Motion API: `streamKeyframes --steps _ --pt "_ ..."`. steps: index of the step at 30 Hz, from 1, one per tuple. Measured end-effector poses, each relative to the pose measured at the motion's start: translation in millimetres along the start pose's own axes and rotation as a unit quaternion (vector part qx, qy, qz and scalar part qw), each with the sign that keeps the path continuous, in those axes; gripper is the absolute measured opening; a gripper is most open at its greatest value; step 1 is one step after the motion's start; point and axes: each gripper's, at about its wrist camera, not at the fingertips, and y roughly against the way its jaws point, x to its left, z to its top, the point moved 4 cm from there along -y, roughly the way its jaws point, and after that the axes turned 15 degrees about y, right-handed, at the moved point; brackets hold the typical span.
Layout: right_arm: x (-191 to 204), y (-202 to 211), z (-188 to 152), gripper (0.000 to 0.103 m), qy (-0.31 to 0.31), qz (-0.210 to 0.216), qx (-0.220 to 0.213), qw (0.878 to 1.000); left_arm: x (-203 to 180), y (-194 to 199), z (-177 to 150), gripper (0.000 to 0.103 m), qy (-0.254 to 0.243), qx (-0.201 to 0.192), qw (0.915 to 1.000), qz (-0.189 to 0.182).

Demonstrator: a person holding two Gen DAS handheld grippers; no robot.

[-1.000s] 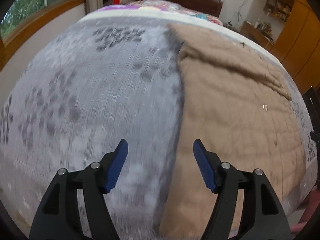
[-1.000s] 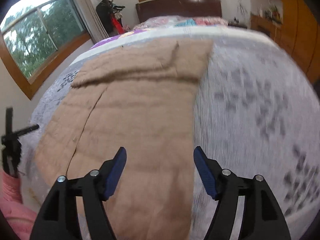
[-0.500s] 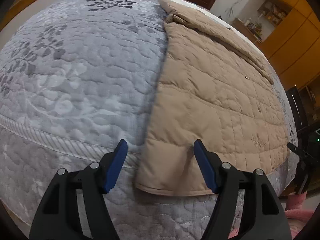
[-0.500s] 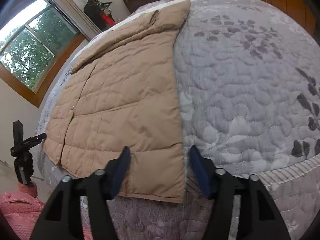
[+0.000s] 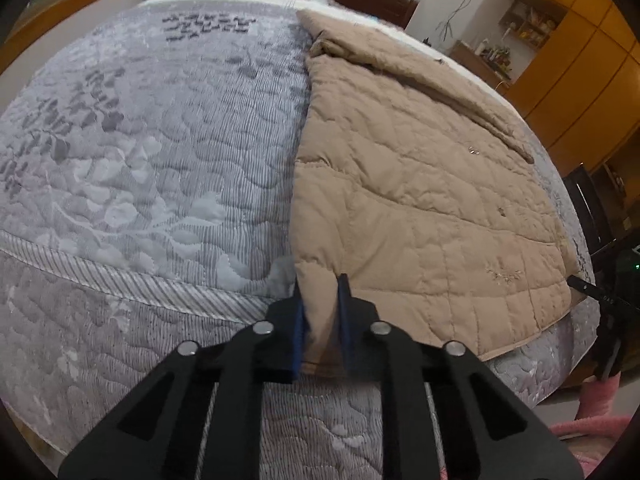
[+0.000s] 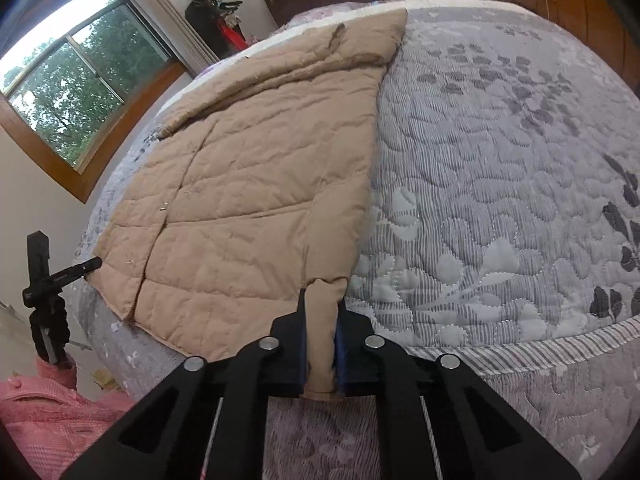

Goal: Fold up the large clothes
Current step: 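Lift the held hem with both tools and fold it over the coat body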

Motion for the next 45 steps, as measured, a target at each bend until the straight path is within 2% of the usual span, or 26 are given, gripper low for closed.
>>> streamKeyframes --steps 7,13,18,21,25,29,34,45 --pt "2.8 15.5 -9.7 0.010 0.008 -0.001 -0.011 1.000 3.9 17.0 -10.3 0.011 -0.012 -0.006 0.9999 -0.007" --pt "-4.7 -8.3 -11.8 0.010 0.001 -0.009 0.019 1.000 17.3 -9.1 -10.4 0.011 0.003 0.014 0.9999 0.004" --pt "-4.5 -7.4 -9.2 0.010 0.002 -0.009 0.015 1.000 16.8 -7.3 -5.6 0.010 0.006 0.011 0.9999 0.000" --pt "-0.5 2.9 -3.9 0.010 0.005 -0.007 0.002 1.000 13.6 2.4 -3.5 0.009 0.011 0.008 0.9998 -0.016" --pt "6.5 29.7 17.8 0.010 0.017 0.006 -0.038 0.999 -1.1 24.5 13.2 0.008 0.006 -0.013 0.9981 -0.060" --pt "12.9 50.0 51.9 0.010 0.041 -0.002 -0.064 0.997 -23.3 44.9 40.4 0.008 -0.017 -0.046 0.9960 -0.075" --pt "11.1 60.8 105.3 0.010 0.064 -0.016 -0.074 0.995 -49.8 55.9 85.3 0.007 -0.034 -0.079 0.9932 -0.079" --pt "-22.5 56.0 214.3 0.010 0.057 -0.008 -0.076 0.995 -106.8 27.6 209.0 0.007 -0.037 -0.117 0.9899 -0.070"
